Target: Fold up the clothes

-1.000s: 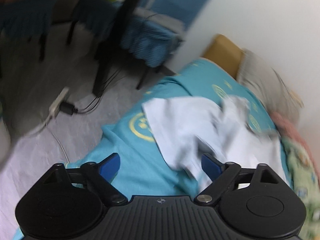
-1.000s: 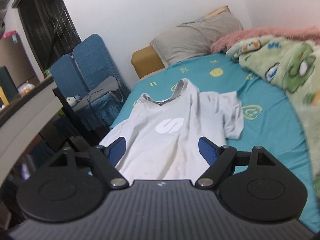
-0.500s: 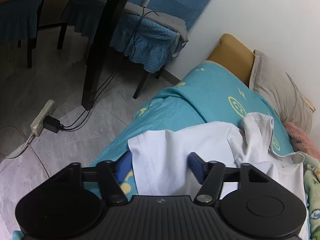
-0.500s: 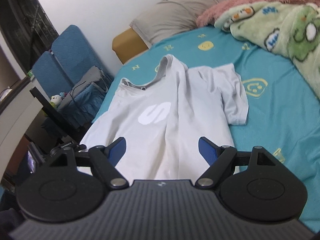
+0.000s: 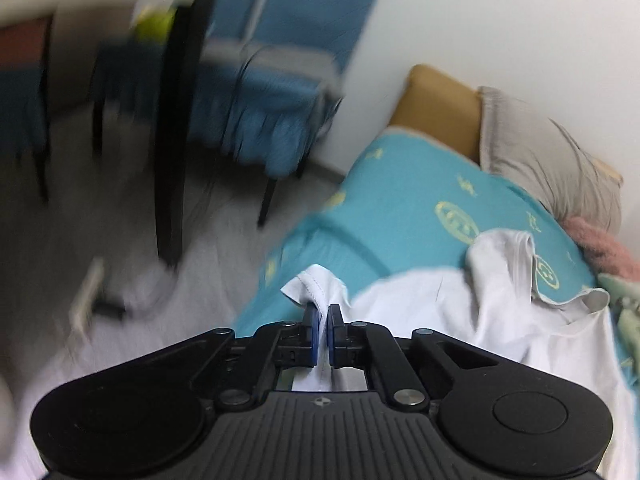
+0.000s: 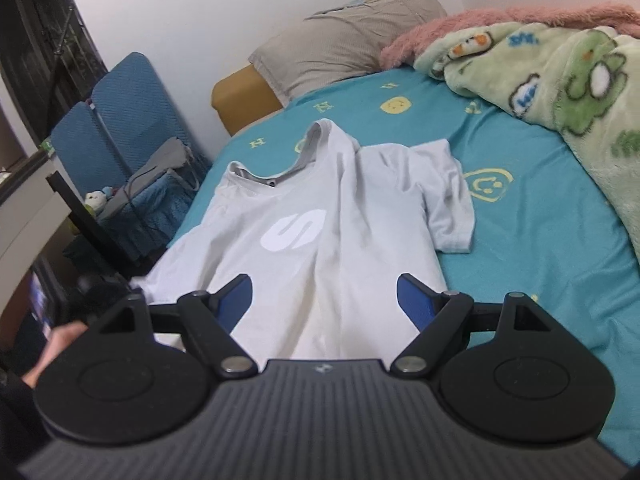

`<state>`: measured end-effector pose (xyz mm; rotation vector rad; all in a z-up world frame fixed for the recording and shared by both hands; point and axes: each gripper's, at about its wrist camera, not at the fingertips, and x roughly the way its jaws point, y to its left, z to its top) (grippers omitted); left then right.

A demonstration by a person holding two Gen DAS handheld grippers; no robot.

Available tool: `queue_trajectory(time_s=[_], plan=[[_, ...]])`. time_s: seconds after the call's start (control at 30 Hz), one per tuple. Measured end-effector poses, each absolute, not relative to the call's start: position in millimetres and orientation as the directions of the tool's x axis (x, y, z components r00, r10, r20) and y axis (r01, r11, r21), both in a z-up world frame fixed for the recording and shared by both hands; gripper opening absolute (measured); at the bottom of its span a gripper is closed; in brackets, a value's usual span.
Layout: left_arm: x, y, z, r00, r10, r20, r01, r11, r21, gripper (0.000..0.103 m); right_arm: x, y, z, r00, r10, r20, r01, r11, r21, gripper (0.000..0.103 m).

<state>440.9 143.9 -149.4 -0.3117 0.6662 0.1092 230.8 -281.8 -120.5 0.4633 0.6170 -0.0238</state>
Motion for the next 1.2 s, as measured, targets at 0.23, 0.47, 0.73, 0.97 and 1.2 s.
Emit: queue_trajectory(time_s=[0.23,0.47,0.73,0.97,1.2], plan=[[518,122,-78,0.828,0.259,-0.498,-0.271,0.961,0.049,0.004,239,-280,-129,0.815,0.075,-0.574,0.200,0.894,0.401,0.081],[567,114,-102,0.736,0.331,-0.590,-0.360,0.930,0.073,0.027,257,-285,-144,0.793,0.026,-0.608,0.247,0.900,0.360,0.081],[450,108,-122,0.664,0.065,-0.745,-0.214,0.971,-0.106,0.063,259,-287,-143,0.799,0.015,-0.601,0.241,0.908,0.343,0.081],[263,95,-108,0.476,-0.166,-0.863,-0.190,0.939,-0.285,0.072,242,-287,-122,0.829,0.024,-0.559,0.208,0.914,0.348,0.081],[165,95,-119,0.329,-0.183,-0.926,-0.252,0.928,-0.273,0.066,199,-295,-96,0.847,0.048,-0.530,0.176,0.914,0.364,0.081]])
